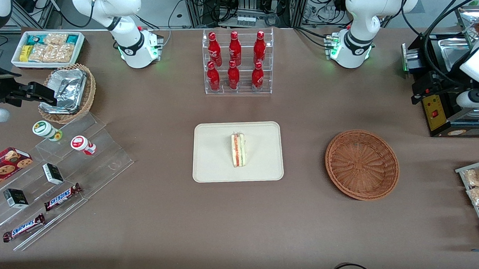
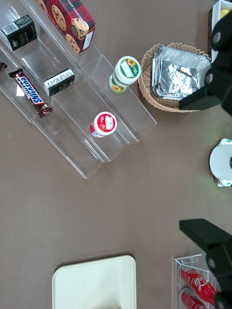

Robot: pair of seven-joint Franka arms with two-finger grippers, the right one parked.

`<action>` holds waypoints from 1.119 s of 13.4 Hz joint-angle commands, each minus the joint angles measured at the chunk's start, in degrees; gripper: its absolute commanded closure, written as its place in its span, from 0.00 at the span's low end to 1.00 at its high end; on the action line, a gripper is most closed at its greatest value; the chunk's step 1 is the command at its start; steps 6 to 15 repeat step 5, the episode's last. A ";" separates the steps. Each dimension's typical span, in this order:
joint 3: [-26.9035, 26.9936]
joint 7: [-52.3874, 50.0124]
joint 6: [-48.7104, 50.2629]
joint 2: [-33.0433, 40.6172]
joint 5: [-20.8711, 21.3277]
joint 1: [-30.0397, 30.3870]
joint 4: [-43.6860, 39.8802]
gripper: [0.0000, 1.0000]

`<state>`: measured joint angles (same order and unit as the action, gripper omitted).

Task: Place sandwich from basket to tray

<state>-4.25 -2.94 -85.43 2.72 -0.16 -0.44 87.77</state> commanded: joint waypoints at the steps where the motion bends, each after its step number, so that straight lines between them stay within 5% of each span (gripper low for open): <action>1: -1.20 -0.14 0.17 -0.34 -0.19 2.19 0.82 0.00; 15: -4.19 -0.14 -0.44 -1.40 -0.01 4.21 0.82 0.00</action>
